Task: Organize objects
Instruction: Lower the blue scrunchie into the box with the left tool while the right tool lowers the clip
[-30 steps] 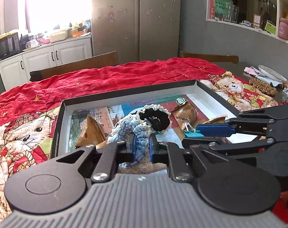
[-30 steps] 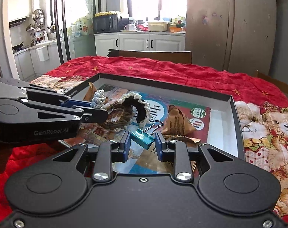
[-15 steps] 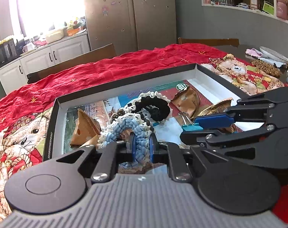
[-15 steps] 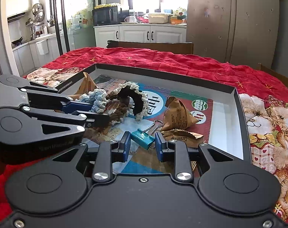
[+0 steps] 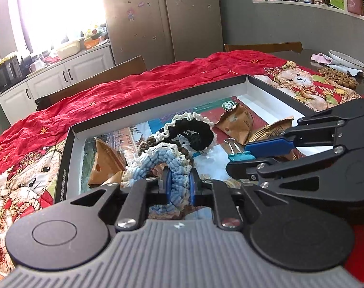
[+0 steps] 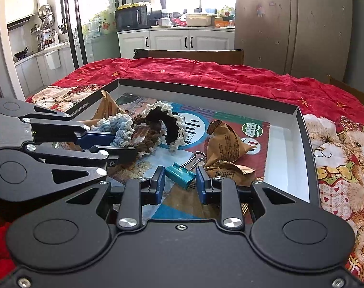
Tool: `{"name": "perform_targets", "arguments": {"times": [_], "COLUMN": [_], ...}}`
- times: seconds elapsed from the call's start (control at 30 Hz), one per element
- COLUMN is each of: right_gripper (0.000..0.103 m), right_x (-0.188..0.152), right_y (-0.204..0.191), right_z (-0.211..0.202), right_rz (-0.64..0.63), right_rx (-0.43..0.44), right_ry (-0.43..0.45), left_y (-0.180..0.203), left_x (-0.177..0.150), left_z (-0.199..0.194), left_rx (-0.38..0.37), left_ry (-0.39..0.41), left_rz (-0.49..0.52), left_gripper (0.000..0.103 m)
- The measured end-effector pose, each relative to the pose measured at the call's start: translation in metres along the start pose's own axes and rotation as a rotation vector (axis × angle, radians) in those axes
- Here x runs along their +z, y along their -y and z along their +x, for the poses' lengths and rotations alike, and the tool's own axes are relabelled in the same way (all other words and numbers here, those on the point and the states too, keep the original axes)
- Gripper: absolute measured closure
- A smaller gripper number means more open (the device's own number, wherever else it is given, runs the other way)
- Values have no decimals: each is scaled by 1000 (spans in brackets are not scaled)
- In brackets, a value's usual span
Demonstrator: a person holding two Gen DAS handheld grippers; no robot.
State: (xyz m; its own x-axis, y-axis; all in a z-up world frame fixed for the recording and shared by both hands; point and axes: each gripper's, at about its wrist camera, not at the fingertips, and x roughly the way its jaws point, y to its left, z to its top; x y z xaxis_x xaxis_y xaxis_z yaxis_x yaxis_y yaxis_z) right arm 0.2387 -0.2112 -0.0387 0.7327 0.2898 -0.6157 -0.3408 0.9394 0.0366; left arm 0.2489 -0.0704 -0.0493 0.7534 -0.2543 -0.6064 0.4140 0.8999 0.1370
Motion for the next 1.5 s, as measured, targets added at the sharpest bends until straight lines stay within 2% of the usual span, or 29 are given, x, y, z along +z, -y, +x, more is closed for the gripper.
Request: {"name": "perform_targets", "arguments": {"times": [0.63, 0.7, 0.87, 1.23, 1.3, 1.43, 1.5], "right_gripper": [76, 75, 72, 67, 67, 65, 63], "right_x": [0, 0, 0, 0, 1, 2, 3], "right_y": [3, 3, 5, 8, 9, 13, 15], "right_z": [2, 2, 2, -5, -8, -17, -22], "right_rz": [13, 14, 19, 38, 46, 74, 83], "right_rx": [1, 0, 0, 8, 13, 29, 34], "right_ry": [-7, -7, -6, 15, 26, 54, 65], "left_y": [-1, 0, -1, -3, -4, -5, -5], "left_x": [0, -1, -1, 0, 0, 0, 1], "left_z": [-1, -1, -2, -7, -9, -13, -16], "left_rx": [-1, -3, 1, 11, 9, 20, 17], "left_ry": [3, 3, 7, 21, 23, 34, 42], "left_rz": [-2, -6, -10, -24, -32, -30, -33], "left_gripper": [82, 80, 63, 59, 57, 45, 45]}}
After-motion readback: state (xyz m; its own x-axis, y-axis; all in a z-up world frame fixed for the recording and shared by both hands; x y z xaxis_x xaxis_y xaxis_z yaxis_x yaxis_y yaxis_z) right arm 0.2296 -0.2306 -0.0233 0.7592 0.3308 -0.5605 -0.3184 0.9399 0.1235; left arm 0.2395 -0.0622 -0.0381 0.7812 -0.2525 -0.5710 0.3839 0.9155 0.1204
